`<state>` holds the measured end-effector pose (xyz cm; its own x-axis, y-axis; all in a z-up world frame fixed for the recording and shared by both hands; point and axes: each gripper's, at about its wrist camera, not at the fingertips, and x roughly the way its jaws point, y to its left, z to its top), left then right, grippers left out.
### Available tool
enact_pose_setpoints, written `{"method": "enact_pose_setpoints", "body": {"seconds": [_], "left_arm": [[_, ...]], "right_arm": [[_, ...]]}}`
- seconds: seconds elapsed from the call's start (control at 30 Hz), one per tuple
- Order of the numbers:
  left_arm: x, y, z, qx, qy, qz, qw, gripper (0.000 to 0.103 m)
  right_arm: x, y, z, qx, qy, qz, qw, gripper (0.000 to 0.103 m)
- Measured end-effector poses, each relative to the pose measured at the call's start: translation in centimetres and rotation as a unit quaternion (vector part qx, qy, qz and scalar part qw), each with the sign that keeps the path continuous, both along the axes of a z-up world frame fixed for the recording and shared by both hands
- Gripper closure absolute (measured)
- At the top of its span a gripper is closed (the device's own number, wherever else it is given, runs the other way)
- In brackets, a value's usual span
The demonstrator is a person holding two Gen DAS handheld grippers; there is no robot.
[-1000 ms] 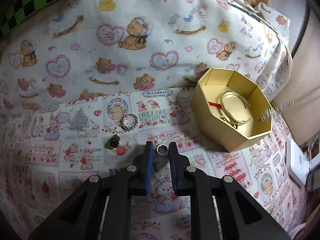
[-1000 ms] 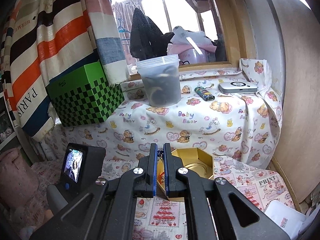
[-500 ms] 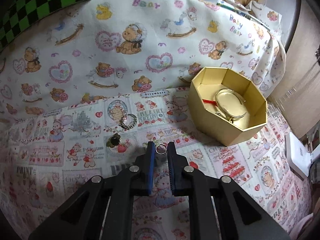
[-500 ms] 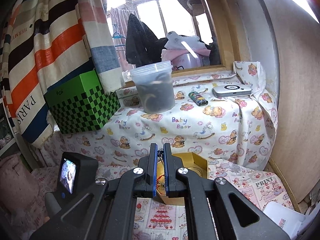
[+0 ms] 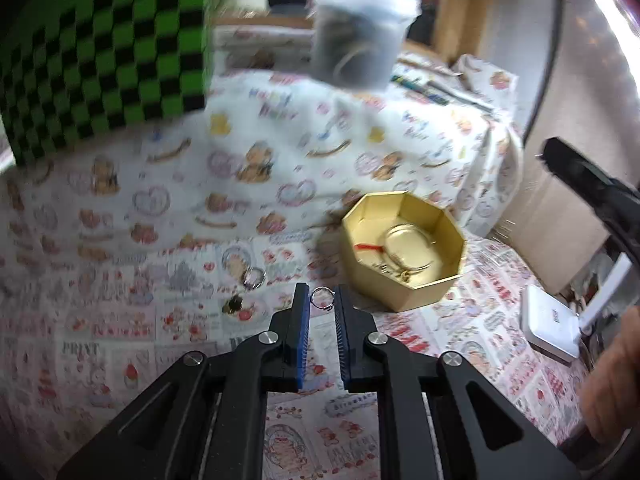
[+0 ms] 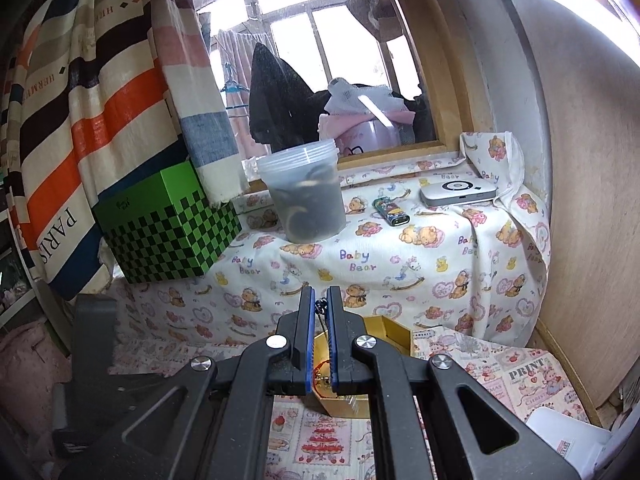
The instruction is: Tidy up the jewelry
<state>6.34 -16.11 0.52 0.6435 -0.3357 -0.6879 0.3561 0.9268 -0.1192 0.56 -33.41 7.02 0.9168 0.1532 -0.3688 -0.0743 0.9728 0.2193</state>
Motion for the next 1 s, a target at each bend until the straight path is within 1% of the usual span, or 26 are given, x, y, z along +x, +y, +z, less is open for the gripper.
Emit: {"method": "enact_pose_setpoints", "body": {"seconds": [0.07, 0.2, 0.23, 0.3, 0.43, 0.57, 0.67, 0.73, 0.8, 1.0], "left_arm": [[-0.4, 0.1, 1.0, -0.005, -0.016, -0.005, 0.9998, 0.091], [-0.1, 0.5, 2.4, -0.040, -0.007, -0.019, 0.9990, 0.091], [0.2, 0.2, 2.4, -0.043, -0.005, -0.022, 0.9988, 0.091], [0.9, -0.4, 2.7, -0.043, 0.002, -0.030, 0.9986, 0.091], [2.3, -1.7, 3.6, -0.043, 0.015, -0.050, 0.9977, 0.091], [3.5, -2.8, 3.3, -0.044, 0.025, -0.058, 0.9970, 0.091], [4.5, -3.6, 2.3, -0.058, 0.047, -0.069, 0.9948, 0.091], [5.1, -3.8, 1.4, -0.069, 0.064, -0.072, 0.9929, 0.091], [5.7, -4.3, 0.4, -0.065, 0.077, -0.069, 0.9925, 0.091], [5.9, -5.8, -1.2, -0.051, 0.088, -0.069, 0.9924, 0.091]], "right_arm": [[-0.1, 0.1, 0.0, 0.001, -0.005, 0.001, 1.000, 0.097], [0.2, 0.0, -0.1, 0.001, -0.014, -0.007, 1.000, 0.097], [0.3, -0.1, -0.3, 0.004, -0.015, -0.008, 1.000, 0.097], [0.6, -0.3, -0.7, 0.010, -0.013, -0.005, 1.000, 0.097], [1.2, -0.4, -1.2, 0.003, -0.016, -0.015, 1.000, 0.097], [1.9, -1.3, -1.7, 0.023, -0.011, -0.016, 1.000, 0.097], [2.6, -1.7, -2.3, 0.023, -0.007, -0.029, 0.999, 0.097], [3.3, -2.0, -3.1, 0.029, 0.009, -0.034, 0.999, 0.097], [4.1, -2.4, -4.0, 0.032, 0.033, -0.042, 0.998, 0.097], [6.2, -4.0, -6.1, 0.065, 0.099, -0.043, 0.992, 0.097]]}}
